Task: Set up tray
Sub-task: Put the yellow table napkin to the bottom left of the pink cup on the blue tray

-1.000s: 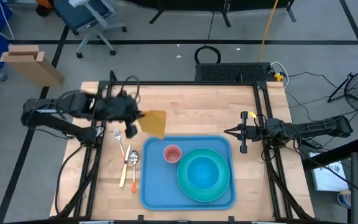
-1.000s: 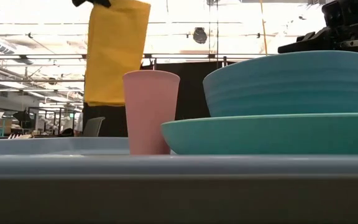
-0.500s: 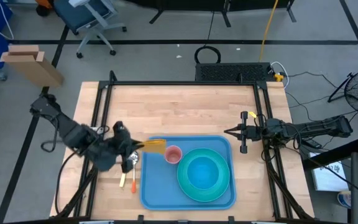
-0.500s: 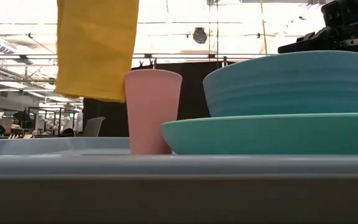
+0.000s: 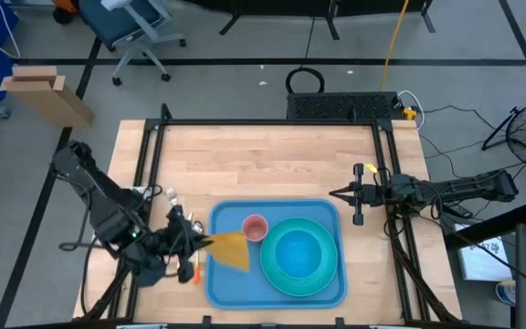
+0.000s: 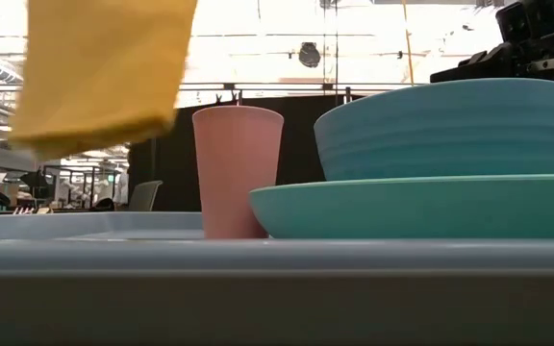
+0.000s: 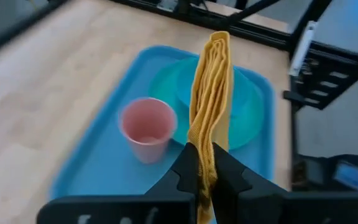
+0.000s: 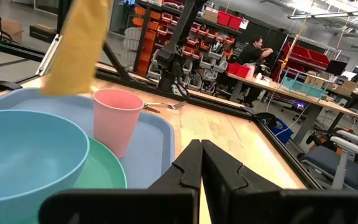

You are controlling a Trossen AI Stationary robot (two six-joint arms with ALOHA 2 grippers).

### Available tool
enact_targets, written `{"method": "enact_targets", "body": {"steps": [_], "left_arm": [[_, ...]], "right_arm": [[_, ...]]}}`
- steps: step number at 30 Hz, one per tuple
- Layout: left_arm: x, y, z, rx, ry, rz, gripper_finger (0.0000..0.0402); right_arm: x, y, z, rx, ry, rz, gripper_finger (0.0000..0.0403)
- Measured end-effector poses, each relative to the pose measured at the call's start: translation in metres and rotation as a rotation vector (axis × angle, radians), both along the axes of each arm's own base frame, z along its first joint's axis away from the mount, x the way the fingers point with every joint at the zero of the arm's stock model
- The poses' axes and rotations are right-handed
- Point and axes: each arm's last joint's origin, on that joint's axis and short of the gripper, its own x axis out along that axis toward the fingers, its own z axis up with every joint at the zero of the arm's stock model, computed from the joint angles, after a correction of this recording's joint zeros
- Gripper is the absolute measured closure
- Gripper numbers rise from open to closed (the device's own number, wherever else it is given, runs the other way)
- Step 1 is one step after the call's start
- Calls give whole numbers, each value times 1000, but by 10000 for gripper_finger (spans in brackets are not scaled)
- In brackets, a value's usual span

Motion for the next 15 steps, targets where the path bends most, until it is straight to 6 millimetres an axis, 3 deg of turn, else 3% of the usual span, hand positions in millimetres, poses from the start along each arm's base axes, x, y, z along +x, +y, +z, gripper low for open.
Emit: {"method": "enact_targets", "body": {"steps": [9,15], "left_arm": [[8,-21,-9,-163,-9,16,387],[16,-34,-27,-204,60,16,387]], "right_arm": [[0,0,0,16,-4,0,403],[0,0,0,4,-4,0,403]]}}
